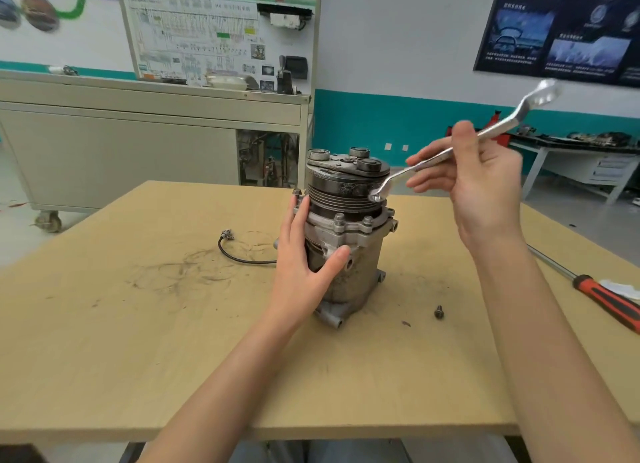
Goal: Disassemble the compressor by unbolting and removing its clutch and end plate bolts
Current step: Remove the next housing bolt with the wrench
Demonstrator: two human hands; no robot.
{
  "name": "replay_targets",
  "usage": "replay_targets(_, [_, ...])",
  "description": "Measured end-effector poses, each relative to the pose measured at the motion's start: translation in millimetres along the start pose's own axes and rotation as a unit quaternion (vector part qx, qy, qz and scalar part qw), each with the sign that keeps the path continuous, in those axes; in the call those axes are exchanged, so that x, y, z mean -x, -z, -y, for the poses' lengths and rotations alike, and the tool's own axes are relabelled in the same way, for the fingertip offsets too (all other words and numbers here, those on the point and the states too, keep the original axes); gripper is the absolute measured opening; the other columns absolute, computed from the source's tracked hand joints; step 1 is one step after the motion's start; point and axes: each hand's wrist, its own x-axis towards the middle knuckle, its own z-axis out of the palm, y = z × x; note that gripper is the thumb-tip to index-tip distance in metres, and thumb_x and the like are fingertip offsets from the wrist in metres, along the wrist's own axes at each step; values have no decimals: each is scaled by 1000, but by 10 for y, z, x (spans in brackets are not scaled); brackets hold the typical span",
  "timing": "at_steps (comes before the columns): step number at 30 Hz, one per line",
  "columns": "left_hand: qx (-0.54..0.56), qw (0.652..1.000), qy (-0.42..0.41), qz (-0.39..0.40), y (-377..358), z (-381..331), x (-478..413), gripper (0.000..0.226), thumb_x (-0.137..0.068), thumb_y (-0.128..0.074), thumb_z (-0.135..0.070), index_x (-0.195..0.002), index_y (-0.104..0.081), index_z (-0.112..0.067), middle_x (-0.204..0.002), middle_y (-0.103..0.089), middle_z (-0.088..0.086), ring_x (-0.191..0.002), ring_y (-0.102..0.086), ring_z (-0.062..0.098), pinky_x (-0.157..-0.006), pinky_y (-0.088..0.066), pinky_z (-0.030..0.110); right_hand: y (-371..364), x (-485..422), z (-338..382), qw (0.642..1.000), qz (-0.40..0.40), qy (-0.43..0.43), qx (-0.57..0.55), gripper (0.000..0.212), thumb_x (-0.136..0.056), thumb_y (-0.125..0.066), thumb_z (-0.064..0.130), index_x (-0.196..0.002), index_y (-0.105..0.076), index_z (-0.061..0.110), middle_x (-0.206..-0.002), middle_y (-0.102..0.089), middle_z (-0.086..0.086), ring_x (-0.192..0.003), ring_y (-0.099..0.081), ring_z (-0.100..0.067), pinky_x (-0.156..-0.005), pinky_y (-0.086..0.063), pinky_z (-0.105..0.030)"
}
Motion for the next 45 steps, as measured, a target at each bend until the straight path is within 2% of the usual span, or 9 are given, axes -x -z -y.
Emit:
replay_targets(3, [-2, 1000, -7, -3, 0, 2, 3, 84, -76, -51, -64, -148, -13, -41, -161, -10, -15, -144, -7, -6, -115, -16, 27, -194, 156, 150, 950, 10, 217, 225, 35, -93, -54, 31, -70, -66, 7, -58, -65, -7, -45, -63, -18, -44, -49, -24])
replay_targets(6, [-1, 1000, -14, -8, -6, 25, -5, 82, -77, -52, -63, -147, -15, -41, -160, -11, -13, -144, -8, -7, -116, -14, 22, -424, 322, 107, 802, 22, 409, 435, 40, -91, -58, 29, -64, -64, -1, -55, -58, -11, -43, -54, -22, -41, -42, -26])
replay_targets(14, [11, 1000, -25, -6, -22, 23, -37, 73, -78, -51, -55, -141, -15, -44, -159, -16, -9, -145, -11, -3, -117, -13, 17, -633, 613, -71, 704, 8, 435, 562, 23, -78, -75, 15, -61, -61, 9, -57, -52, -4, -44, -48, -14, -45, -22, -19])
replay_targets(21, [11, 1000, -18, -12, -27, 2, -30, 76, -75, -49, -57, -142, -17, -40, -161, -14, -5, -138, -8, -17, -109, -12, 5, -574, 682, -244, 727, -17, 446, 521, 21, -84, -69, 11, -64, -64, 4, -61, -56, -8, -47, -48, -17, -46, -33, -21])
replay_targets(25, [4, 1000, -7, -3, -19, 49, -5, 83, -75, -53, -64, -145, -11, -47, -161, -7, -15, -144, -5, -6, -115, -12, 24, -308, 604, -345, 950, -59, 255, 171, 34, -94, -43, 12, -65, -61, 12, -67, -61, -6, -58, -54, -18, -60, -43, -19])
replay_targets(27, [6, 1000, -2, -1, -36, 37, -3, 82, -75, -53, -67, -141, -7, -55, -161, -3, -19, -144, -1, -7, -115, -11, 27, -196, 566, -410, 989, -119, 79, -34, 40, -93, -36, 12, -61, -58, 22, -67, -64, 1, -53, -55, -15, -54, -43, -22])
replay_targets(36, [15, 1000, -2, 12, -42, 28, -2, 86, -73, -54, -67, -143, -6, -50, -161, 4, -18, -141, 4, -14, -109, -7, 12, -35, -68, -764, 910, -21, -291, -296, 43, -103, -34, 23, -63, -46, 15, -57, -56, 1, -41, -47, -7, -41, -39, -14])
replay_targets(42, [20, 1000, 0, 19, -24, 9, 3, 84, -73, -55, -67, -140, -7, -55, -160, 4, -21, -138, 3, -19, -103, -8, 5, 147, -26, -537, 900, 16, -275, -339, 43, -103, -29, 33, -72, -49, 11, -72, -63, -5, -61, -62, -14, -56, -52, -19])
replay_targets(45, [16, 1000, -7, 16, -31, 15, 4, 82, -73, -55, -68, -139, -7, -57, -160, 4, -23, -137, 3, -21, -103, -8, 6, 195, 71, -249, 962, -8, -184, -203, 42, -103, -30, 28, -78, -57, 7, -78, -70, -9, -70, -69, -22, -62, -55, -24])
